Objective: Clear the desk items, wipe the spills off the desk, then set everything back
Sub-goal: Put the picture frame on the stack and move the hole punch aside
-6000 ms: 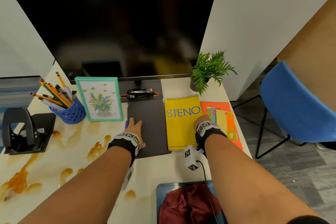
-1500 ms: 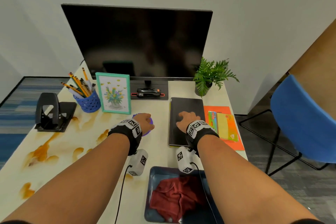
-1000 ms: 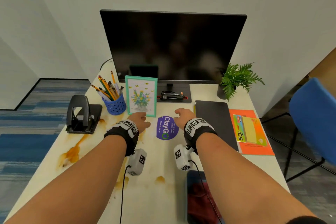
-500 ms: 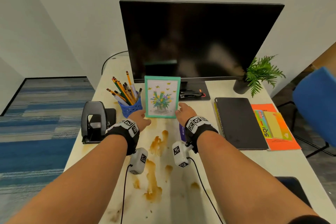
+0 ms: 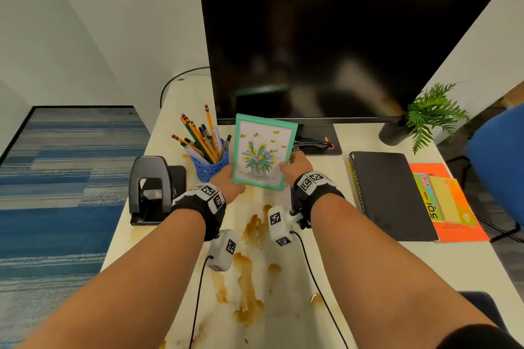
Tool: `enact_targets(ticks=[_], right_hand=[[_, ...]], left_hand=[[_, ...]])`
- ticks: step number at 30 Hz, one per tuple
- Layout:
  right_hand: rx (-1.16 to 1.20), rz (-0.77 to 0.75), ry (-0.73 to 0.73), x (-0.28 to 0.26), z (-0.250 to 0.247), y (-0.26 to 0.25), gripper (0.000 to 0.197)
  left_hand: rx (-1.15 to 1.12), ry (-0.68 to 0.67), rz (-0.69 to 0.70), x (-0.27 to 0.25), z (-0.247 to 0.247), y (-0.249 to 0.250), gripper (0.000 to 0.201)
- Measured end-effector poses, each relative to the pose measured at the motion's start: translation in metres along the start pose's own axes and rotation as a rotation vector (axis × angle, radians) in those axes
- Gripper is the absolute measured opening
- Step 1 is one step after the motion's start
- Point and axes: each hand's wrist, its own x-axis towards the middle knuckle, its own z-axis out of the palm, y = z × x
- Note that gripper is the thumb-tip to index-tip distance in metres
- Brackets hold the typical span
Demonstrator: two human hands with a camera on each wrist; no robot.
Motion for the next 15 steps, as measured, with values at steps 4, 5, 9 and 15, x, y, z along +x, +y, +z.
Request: enact_targets(ticks=[4,5,9,15], right_hand=[[0.091,-0.087,0.045,-0.007,-0.002,-0.003,0.029],[0.097,-0.110,0.057,-0.010,-0.004,-0.005,0.027],[0.151,-0.181,0.079,-0.020,-0.025,-0.010,0.024],[0.294,-0.156,0.039,-0.040,-0.058,-0.014,0.024]], left_hand=[[-0.049,0.050,0.048,0.001,0.005,0.002,0.052],[-0.069,0.055,0.063,0.000,0.005,0.003,0.041],[-0.078,0.087,0.116,-0.002,0.005,0.014,0.047],[0.015,0.144,0.049,-0.009,0.012,0.038,0.045]])
